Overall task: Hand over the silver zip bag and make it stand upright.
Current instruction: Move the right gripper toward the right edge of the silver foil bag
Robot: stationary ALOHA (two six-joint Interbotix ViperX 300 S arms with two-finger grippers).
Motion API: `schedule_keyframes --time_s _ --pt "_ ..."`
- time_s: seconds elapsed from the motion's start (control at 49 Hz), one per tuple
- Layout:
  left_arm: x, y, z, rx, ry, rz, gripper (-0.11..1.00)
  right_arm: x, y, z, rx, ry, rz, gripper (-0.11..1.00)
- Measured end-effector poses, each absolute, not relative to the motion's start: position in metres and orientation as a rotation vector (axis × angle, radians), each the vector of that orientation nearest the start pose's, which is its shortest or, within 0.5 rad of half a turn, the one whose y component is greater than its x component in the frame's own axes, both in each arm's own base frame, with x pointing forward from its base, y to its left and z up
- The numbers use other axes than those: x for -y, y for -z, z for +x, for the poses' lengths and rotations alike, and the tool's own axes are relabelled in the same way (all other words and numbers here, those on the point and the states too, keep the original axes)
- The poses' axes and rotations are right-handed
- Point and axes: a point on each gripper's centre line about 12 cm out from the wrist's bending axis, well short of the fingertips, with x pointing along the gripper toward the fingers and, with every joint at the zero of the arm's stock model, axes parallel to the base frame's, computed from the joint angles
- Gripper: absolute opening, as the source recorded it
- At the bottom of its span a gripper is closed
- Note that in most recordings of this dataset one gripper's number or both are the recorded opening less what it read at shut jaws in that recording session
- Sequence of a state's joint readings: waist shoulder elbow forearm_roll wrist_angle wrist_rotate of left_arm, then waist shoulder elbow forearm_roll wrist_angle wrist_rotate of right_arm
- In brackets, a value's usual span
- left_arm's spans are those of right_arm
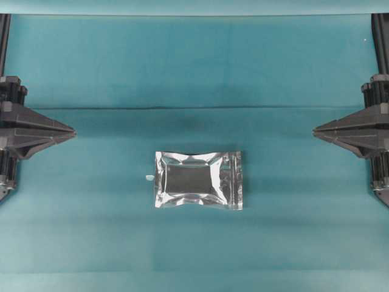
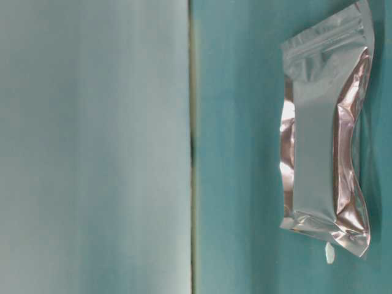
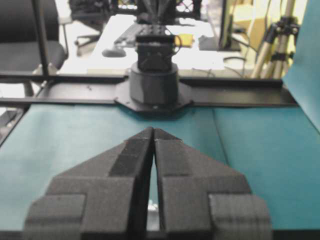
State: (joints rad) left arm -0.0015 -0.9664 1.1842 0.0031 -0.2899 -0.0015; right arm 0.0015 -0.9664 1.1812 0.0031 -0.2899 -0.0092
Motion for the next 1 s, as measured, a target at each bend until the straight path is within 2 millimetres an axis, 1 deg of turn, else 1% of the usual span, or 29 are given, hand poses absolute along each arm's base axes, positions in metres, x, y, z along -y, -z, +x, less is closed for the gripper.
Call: schedule_keyframes --time_s 0.041,0.102,0.163,0.224,0.388,0.612,0.796,0.898,0.959,1.0 --pt "0.001 -0.291 0.200 0.067 0.005 0.000 0.12 -0.001 -0.292 0.198 0.075 -0.002 -0.002 0.16" --pt "0.003 -0.294 0.206 0.057 0.015 -0.001 0.02 -0.001 -0.294 0.200 0.075 -0.003 0.041 0.09" --pt "0.005 -0.294 0.213 0.040 0.027 0.004 -0.03 -0.002 -0.296 0.203 0.063 -0.004 0.135 0.04" --pt "0.007 -0.292 0.219 0.020 0.032 0.004 -0.04 -0.001 -0.293 0.207 0.034 0.006 0.227 0.01" --pt "0.007 -0.291 0.237 -0.021 0.032 0.006 -0.04 0.000 -0.278 0.219 -0.071 0.038 0.479 0.01" --pt "0.008 -0.281 0.255 -0.083 0.032 0.005 -0.04 0.001 -0.240 0.238 -0.259 0.148 0.855 0.01" --pt "0.008 -0.277 0.262 -0.107 0.032 0.008 -0.04 0.001 -0.204 0.249 -0.396 0.282 1.122 0.04" --pt "0.007 -0.275 0.262 -0.117 0.030 0.007 -0.04 0.000 -0.183 0.256 -0.459 0.358 1.215 0.11" --pt "0.008 -0.275 0.263 -0.124 0.032 0.007 -0.04 0.000 -0.173 0.261 -0.491 0.395 1.243 0.17" --pt "0.008 -0.274 0.262 -0.133 0.032 0.009 -0.04 0.000 -0.167 0.263 -0.509 0.417 1.256 0.24"
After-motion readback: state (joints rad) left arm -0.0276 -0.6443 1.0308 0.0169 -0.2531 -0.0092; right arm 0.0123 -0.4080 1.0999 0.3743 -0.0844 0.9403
